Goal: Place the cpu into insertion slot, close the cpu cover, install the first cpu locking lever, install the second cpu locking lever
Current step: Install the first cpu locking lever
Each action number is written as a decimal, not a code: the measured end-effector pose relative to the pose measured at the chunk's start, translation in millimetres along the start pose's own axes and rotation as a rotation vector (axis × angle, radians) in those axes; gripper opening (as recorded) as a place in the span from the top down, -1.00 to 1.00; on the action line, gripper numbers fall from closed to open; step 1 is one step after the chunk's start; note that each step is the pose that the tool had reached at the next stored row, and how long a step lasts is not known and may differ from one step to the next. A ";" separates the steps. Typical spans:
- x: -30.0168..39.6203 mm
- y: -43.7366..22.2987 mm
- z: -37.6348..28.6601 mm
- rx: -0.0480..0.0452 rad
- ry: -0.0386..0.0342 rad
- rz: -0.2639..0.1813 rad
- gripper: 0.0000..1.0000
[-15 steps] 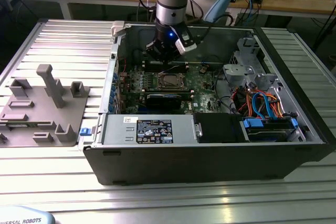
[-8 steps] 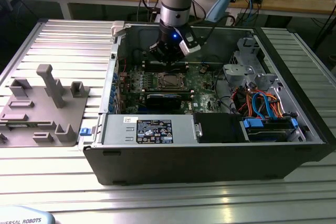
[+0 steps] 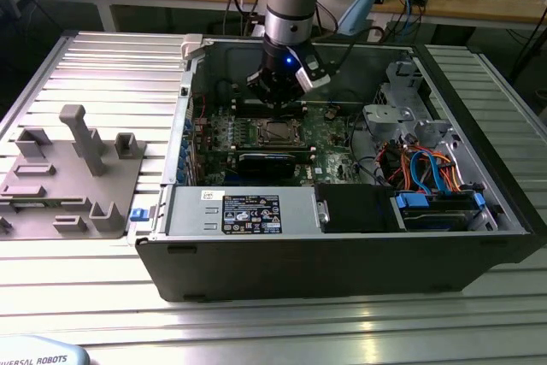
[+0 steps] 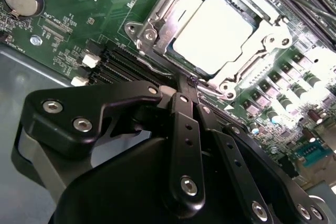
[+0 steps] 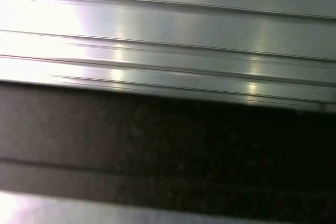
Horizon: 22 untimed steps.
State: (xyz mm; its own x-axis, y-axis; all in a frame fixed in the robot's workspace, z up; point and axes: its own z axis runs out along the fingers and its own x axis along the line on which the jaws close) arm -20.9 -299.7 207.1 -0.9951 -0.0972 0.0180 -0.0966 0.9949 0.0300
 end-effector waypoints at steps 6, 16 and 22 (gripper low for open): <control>-5.8 -0.7 3.1 0.0004 0.0005 -0.005 0.79; -10.0 -3.9 3.1 -0.0007 0.0004 -0.010 0.79; -16.8 -4.9 3.5 -0.0009 0.0010 -0.010 0.79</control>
State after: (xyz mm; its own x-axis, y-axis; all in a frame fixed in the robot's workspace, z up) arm -3.8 -302.8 203.2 -0.9940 -0.1076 0.0187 -0.1070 0.9938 0.0311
